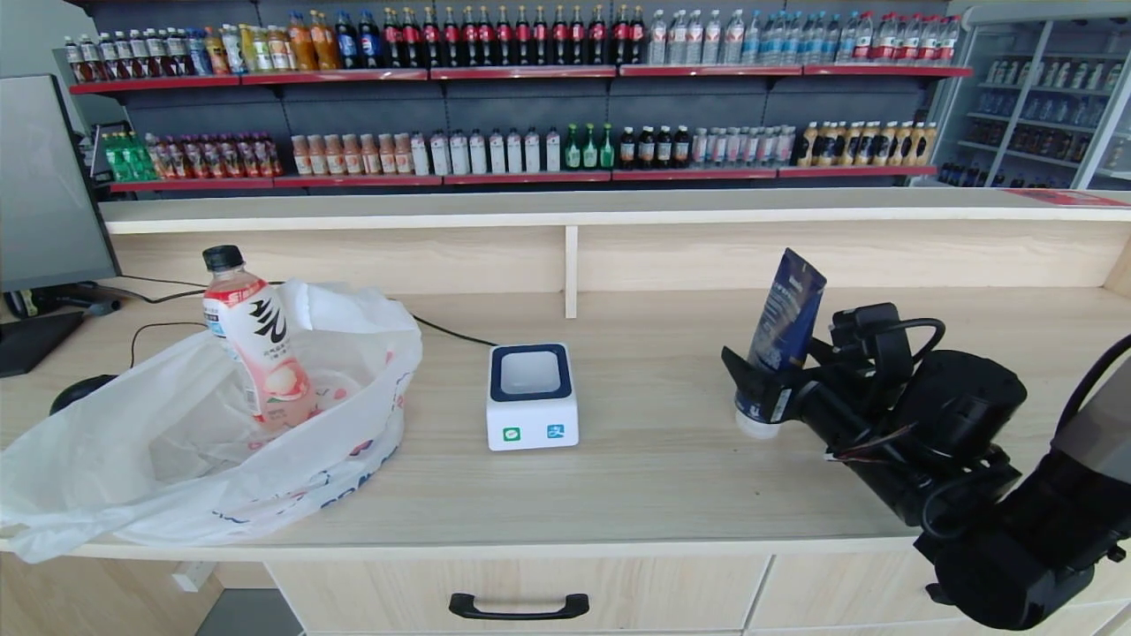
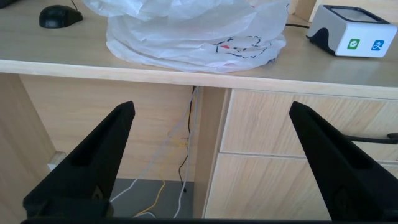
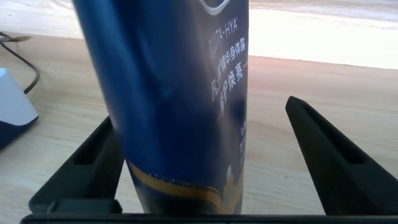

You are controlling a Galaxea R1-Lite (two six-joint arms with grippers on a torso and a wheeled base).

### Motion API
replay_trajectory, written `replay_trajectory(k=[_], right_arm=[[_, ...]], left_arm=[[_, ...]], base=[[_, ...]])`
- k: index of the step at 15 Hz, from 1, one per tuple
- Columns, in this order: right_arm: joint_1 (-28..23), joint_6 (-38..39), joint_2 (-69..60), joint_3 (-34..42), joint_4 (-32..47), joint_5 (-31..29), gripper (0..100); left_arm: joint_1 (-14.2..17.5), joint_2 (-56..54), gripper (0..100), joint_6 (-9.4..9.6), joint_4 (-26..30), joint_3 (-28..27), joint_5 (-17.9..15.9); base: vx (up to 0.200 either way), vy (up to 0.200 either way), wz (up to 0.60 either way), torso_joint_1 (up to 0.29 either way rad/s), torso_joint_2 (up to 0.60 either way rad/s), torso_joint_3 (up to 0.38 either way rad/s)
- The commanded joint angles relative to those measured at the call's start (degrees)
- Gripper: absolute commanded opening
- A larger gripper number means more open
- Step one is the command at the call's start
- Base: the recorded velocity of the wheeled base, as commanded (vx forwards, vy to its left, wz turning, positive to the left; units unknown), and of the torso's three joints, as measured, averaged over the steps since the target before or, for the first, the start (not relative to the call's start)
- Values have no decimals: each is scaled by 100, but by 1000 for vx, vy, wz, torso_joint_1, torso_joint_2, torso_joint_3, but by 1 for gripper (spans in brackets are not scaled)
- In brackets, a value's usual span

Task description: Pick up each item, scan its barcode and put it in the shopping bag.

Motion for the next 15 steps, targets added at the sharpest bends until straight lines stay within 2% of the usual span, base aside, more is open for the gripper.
replay_trajectory(k=[1,15], right_arm=[[-1,17,-51,7,-8,2,0],[157,131,-631,77,-8,11,0]], left_arm=[[0,-2,100,-2,-1,1,0],[0,-2,100,-2,-1,1,0]], base=[[0,0,0,0,0,0],[0,0,0,0,0,0]])
